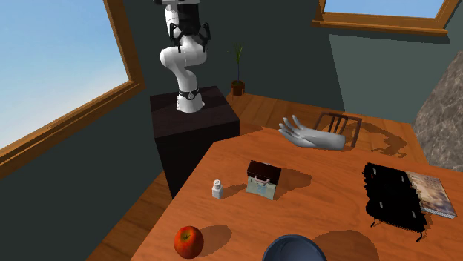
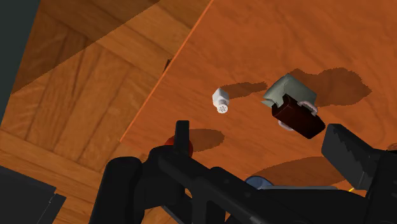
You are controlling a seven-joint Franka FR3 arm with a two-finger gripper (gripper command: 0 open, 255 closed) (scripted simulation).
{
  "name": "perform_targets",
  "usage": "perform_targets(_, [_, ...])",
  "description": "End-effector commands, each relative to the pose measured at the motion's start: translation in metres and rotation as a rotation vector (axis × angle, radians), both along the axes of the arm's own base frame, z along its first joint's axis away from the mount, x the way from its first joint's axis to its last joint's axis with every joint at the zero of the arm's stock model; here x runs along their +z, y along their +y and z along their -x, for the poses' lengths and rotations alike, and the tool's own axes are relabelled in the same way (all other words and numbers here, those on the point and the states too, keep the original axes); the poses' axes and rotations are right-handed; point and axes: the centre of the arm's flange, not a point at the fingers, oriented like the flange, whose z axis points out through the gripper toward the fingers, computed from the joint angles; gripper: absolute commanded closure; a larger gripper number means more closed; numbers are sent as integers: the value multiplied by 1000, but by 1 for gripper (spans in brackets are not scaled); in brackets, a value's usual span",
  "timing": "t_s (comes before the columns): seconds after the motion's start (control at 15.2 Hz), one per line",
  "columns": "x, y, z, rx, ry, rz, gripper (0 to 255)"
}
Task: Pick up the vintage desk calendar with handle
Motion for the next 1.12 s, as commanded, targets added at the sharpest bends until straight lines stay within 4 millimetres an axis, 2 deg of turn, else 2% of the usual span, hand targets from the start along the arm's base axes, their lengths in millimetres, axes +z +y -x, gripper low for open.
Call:
perform_targets(0.0, [0, 0, 0, 0, 0, 0, 0])
perform_targets(0.53, [-77, -4, -78, 189, 49, -31, 0])
perform_targets(1.06, [-157, 8, -151, 379, 98, -63, 0])
